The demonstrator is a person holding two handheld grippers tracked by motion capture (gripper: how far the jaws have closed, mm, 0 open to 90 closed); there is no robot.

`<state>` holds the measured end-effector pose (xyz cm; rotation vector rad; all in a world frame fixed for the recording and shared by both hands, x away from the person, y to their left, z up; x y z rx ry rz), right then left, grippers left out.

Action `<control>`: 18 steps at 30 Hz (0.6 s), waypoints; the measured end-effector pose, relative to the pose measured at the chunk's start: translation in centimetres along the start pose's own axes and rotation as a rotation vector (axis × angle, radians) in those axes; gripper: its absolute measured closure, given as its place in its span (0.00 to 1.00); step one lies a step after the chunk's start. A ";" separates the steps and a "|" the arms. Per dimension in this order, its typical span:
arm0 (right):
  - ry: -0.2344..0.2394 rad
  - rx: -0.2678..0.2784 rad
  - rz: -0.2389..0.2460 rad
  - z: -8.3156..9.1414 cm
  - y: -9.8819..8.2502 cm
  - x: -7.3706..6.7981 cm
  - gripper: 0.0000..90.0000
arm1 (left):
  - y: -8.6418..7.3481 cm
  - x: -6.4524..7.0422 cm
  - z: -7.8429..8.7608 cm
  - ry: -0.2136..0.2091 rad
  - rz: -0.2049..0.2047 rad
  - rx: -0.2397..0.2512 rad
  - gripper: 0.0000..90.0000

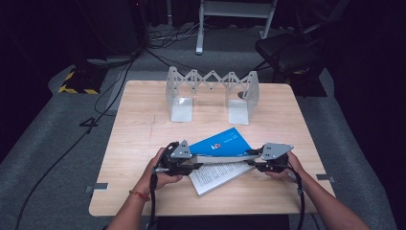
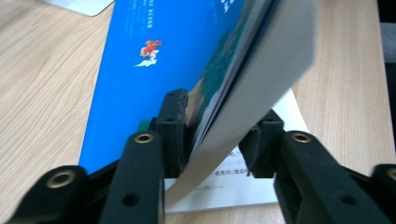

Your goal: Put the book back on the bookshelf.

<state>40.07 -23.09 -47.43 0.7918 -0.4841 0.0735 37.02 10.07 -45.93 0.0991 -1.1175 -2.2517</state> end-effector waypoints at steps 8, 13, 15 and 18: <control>-0.002 -0.033 0.032 -0.2 0.5 -0.3 0.73 | 0.0 3.4 -0.4 0.105 -0.032 -0.020 0.47; -0.009 -0.046 0.044 -0.2 0.8 -0.4 0.73 | 1.1 4.8 -1.4 0.131 -0.009 -0.008 0.48; -0.008 -0.054 0.051 -0.2 0.9 -0.4 0.73 | 1.0 4.7 -2.2 0.150 -0.028 -0.023 0.53; -0.001 -0.068 0.062 -0.3 1.0 -0.5 0.72 | 1.0 4.7 -2.2 0.155 -0.076 -0.019 0.69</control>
Point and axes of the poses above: each handheld gripper's, and its own axes: z roughly backward along the jaws, y roughly out of its top, x roughly to its right, the point moved 2 cm from there along -z, roughly forward along the jaws, and after that the axes turned 14 degrees about z, right-handed, at the moved point
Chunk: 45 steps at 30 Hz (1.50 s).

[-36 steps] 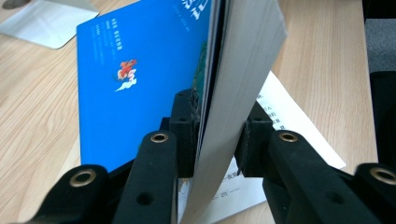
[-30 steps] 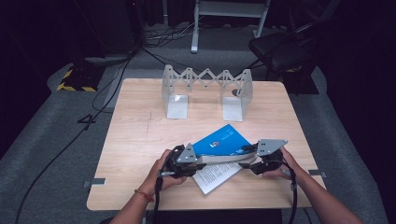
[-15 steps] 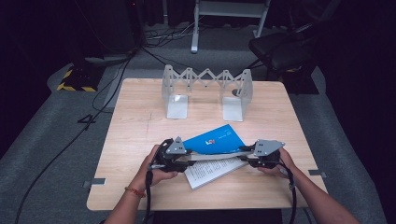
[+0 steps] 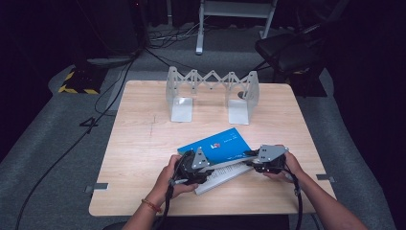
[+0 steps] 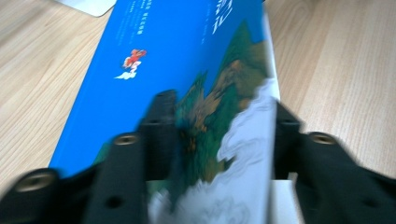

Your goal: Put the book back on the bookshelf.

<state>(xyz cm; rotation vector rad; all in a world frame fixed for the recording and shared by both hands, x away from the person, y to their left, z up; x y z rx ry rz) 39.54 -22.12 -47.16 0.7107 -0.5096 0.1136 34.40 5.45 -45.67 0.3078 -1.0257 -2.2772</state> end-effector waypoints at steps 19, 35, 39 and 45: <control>-0.014 0.065 -0.035 -0.4 -1.8 1.8 0.71 | -1.6 -3.6 1.5 -0.094 0.043 0.037 0.77; 0.065 0.145 0.007 -1.4 0.1 1.7 0.73 | -2.3 -4.8 2.1 -0.076 0.053 0.003 0.69; 0.051 0.144 -0.001 -1.2 0.3 1.5 0.74 | -2.1 -4.1 2.3 -0.023 0.057 -0.011 0.55; 0.049 0.121 0.030 -1.2 0.8 1.0 0.75 | -1.2 -2.7 3.2 0.007 0.058 -0.001 0.44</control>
Point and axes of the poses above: each handheld gripper's, and its own axes: z roughly backward along the jaws, y roughly out of its top, x roughly to its right, the point moved 2 cm from there along -z, roughly forward along the jaws, and after that the axes turned 14 degrees about z, right-handed, at the moved point
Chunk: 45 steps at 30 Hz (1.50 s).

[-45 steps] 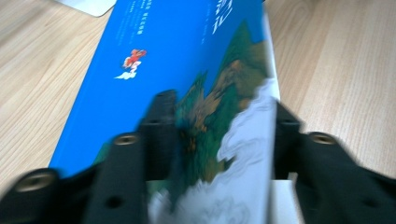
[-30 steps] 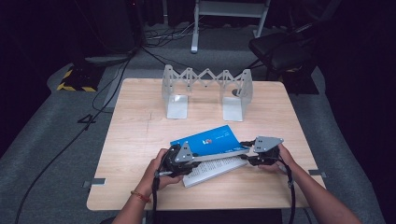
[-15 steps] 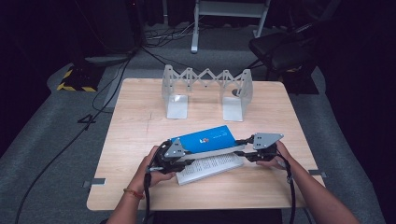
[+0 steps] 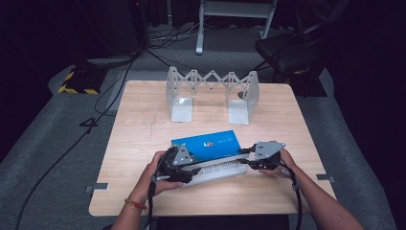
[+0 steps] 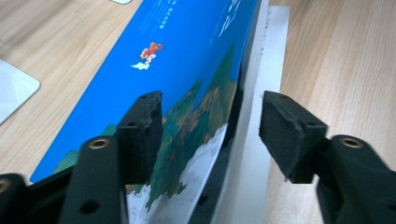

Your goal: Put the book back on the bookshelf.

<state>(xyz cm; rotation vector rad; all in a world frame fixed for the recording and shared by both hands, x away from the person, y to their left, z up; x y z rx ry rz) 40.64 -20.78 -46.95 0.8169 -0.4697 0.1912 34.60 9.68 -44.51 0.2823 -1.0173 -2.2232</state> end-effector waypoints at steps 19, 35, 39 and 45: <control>-0.006 -0.028 0.010 -0.2 1.4 -0.5 0.76 | 1.0 3.3 -4.2 0.238 -0.026 -0.057 0.66; 0.036 0.026 0.042 -2.1 1.2 1.0 0.73 | 0.1 0.4 -2.7 0.092 -0.002 -0.026 0.73; 0.024 0.021 0.034 -1.9 1.7 0.2 0.77 | 0.4 0.9 -2.7 0.112 0.007 -0.012 0.58; -0.002 0.000 0.048 -0.4 2.6 -0.8 0.81 | 1.3 2.5 -3.5 0.160 -0.015 -0.021 0.45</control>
Point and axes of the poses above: each handheld gripper's, and its own axes: z roughly backward along the jaws, y roughly out of its top, x roughly to its right, the point moved 2 cm from there along -z, roughly forward along the jaws, and after that the axes turned 14 degrees about z, right-handed, at the moved point
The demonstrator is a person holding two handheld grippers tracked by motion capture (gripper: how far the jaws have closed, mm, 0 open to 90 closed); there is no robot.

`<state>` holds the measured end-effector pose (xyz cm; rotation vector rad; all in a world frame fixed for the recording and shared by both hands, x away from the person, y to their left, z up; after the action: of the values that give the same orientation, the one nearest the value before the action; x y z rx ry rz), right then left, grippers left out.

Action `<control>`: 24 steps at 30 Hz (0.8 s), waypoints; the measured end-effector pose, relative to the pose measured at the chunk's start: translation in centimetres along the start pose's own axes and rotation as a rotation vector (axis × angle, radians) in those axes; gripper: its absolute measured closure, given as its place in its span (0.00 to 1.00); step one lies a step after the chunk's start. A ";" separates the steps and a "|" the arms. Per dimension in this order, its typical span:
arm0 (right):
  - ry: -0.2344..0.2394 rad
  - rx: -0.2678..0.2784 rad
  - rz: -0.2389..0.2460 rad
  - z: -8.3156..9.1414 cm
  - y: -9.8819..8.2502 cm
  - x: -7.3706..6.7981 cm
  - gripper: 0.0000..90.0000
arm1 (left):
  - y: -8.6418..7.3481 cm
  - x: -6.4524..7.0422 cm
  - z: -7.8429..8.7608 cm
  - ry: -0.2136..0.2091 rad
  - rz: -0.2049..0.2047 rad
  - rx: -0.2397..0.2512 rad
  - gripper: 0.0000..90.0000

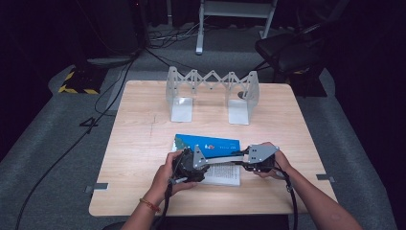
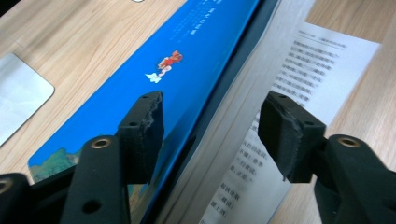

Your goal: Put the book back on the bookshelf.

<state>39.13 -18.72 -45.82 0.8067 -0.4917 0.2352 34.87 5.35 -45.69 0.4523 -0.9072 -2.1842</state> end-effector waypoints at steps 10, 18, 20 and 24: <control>0.001 -0.028 0.007 0.4 0.4 -0.4 0.82 | 0.2 0.5 -0.6 -0.018 -0.058 0.001 0.67; -0.006 0.033 -0.080 0.7 0.3 0.4 0.65 | -0.5 -0.3 -0.6 -0.066 -0.037 0.071 0.75; -0.036 0.039 -0.146 1.1 -0.5 1.2 0.51 | -0.6 -0.6 -0.4 -0.076 -0.020 0.100 0.77; -0.071 0.023 -0.258 2.0 -3.3 2.6 0.43 | -0.7 -1.2 0.1 -0.098 0.022 0.153 0.78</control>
<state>41.99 -22.38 -45.47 0.8942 -0.4468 -0.0259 35.26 6.64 -46.07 0.4083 -1.1333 -2.1409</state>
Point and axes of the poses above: each handheld gripper's, and its own axes: z roughly backward along the jaws, y roughly out of its top, x roughly to its right, the point moved 2 cm from there along -z, roughly forward along the jaws, and after that the axes turned 14 degrees about z, right-handed, at the moved point
